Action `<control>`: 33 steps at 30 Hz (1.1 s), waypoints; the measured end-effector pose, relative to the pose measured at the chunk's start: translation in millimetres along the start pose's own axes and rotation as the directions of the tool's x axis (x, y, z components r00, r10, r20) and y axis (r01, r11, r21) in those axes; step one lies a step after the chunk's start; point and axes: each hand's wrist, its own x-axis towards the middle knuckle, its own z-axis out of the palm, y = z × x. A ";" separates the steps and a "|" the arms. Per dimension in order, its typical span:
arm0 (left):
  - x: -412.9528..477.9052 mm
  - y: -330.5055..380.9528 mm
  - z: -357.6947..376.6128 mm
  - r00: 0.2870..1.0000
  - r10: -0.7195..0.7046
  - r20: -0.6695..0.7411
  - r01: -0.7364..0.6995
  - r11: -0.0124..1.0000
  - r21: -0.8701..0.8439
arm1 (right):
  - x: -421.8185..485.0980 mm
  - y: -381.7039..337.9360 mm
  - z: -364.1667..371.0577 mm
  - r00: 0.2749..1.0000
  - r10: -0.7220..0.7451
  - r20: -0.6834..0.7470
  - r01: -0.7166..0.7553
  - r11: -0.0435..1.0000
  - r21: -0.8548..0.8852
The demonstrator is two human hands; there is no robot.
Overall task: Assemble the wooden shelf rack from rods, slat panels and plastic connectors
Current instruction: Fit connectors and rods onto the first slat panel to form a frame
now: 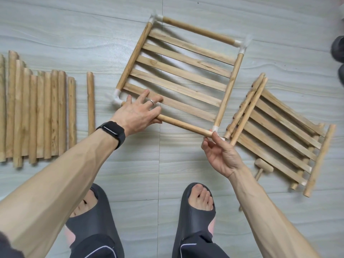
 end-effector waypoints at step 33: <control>-17.2 26.6 9.5 0.990 -0.138 -0.020 0.137 0.989 -0.047 | 39.2 39.2 -1.5 0.753 -0.576 -0.318 -0.066 0.415 -0.907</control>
